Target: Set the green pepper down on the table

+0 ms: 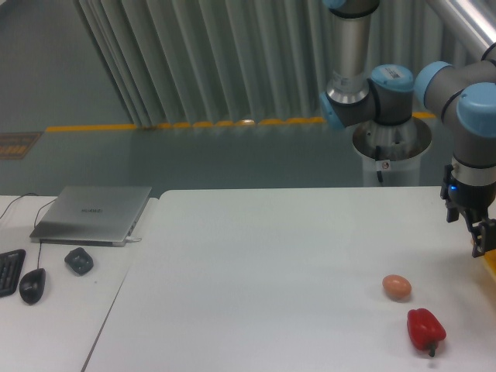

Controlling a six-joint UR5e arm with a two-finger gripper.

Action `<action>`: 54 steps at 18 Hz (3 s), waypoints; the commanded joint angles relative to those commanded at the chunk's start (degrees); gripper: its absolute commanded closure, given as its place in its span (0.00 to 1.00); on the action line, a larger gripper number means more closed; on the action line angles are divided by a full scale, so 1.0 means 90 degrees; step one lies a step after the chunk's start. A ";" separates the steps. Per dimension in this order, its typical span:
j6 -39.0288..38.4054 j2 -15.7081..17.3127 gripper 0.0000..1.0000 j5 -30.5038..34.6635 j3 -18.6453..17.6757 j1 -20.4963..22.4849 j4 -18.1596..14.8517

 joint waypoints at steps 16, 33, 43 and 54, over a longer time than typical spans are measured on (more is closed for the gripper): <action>0.0263 -0.0088 0.00 0.0254 -0.0049 0.0381 0.0518; 0.2042 -0.1044 0.00 0.0809 0.0419 0.1426 0.1396; 0.1866 -0.1581 0.00 0.0937 0.0791 0.1319 0.2119; 0.1065 -0.1816 0.00 0.1532 0.0723 0.1094 0.2109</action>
